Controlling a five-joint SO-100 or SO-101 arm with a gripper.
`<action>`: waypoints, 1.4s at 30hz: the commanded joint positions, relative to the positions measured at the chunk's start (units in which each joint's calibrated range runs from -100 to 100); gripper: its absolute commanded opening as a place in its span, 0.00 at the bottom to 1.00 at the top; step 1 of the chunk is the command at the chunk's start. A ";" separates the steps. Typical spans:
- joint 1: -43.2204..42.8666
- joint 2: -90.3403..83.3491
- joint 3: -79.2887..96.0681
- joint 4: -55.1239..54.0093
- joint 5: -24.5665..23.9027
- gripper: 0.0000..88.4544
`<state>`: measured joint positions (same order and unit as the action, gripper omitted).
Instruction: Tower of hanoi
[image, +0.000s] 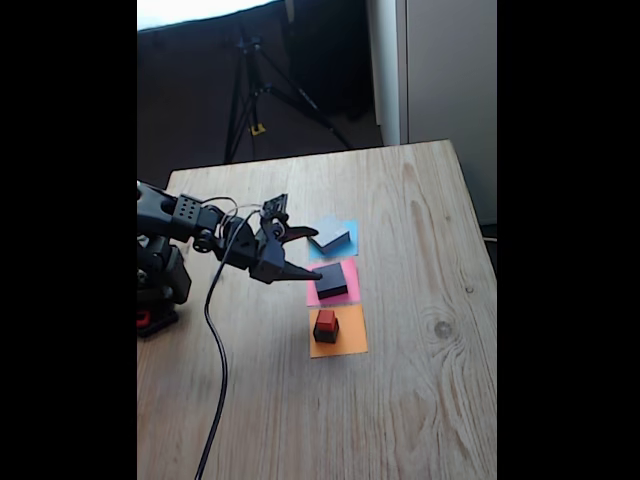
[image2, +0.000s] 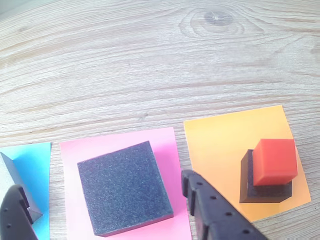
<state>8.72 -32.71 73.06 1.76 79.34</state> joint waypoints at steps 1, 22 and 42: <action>0.18 1.21 0.04 -2.85 -1.58 0.41; 2.93 12.42 9.13 -29.56 2.77 0.39; 0.84 25.14 11.67 -45.27 6.45 0.38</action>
<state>10.48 -8.59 84.96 -41.23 84.38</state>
